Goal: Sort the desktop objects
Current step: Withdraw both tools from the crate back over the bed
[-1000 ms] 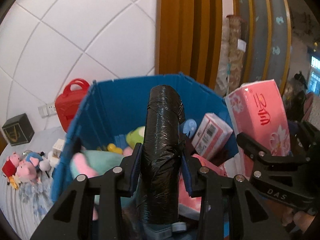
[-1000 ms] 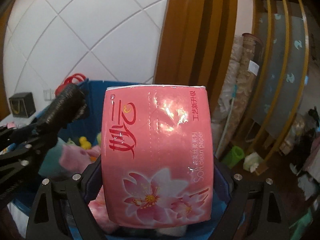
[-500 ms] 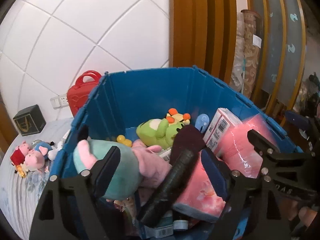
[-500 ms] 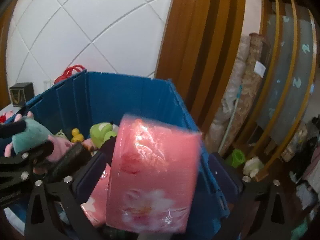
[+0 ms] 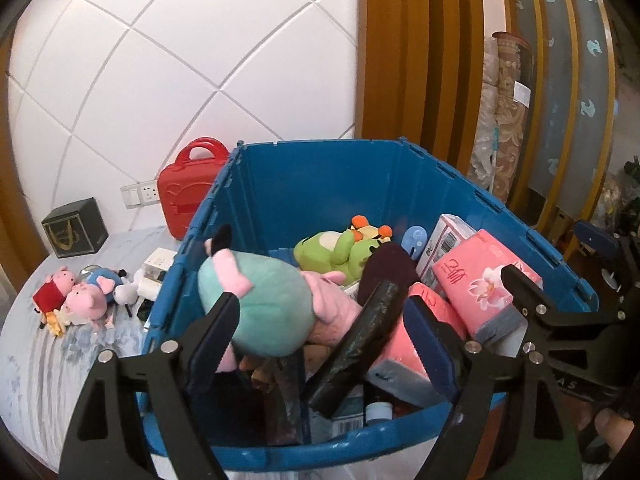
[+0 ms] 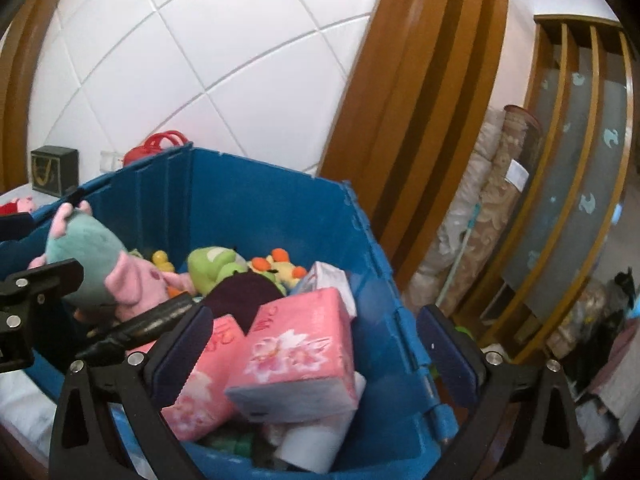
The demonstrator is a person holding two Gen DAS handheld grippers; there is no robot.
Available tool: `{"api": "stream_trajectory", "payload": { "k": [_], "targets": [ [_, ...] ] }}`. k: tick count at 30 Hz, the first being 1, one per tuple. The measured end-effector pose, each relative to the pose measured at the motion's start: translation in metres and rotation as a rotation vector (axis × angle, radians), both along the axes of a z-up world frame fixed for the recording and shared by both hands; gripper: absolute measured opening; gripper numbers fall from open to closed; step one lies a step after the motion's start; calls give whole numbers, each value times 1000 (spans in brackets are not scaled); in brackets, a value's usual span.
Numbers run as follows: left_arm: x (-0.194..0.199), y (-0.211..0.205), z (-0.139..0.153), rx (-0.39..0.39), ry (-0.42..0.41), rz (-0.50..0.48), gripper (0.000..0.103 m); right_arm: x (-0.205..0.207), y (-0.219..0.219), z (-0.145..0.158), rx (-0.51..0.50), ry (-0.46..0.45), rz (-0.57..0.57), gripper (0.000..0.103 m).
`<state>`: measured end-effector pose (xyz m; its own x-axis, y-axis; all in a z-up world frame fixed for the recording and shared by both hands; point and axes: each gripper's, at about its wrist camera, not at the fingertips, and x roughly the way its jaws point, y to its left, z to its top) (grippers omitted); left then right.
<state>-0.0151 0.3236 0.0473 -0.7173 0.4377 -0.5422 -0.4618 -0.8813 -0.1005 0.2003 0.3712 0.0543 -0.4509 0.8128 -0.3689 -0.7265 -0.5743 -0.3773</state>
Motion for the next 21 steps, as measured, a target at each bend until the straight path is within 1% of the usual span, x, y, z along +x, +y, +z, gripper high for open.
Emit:
{"api": "stream_trajectory", "payload": {
  "k": [7, 11, 14, 16, 19, 21],
  "targets": [
    [5, -26, 5, -7, 26, 50, 84, -6, -7, -3, -44, 31, 32, 103],
    [6, -52, 4, -13, 25, 104, 84, -18, -18, -4, -61, 42, 76, 103],
    [4, -78, 0, -9, 12, 150, 84, -28, -31, -1, -72, 69, 109, 103],
    [3, -101, -1, 8, 2, 178, 84, -37, -43, 3, -76, 86, 131, 103],
    [-1, -140, -4, 27, -4, 207, 84, -52, -69, 8, -58, 112, 156, 103],
    [-3, -163, -7, 36, -5, 208, 84, -63, -90, 11, -47, 130, 168, 103]
  ]
}}
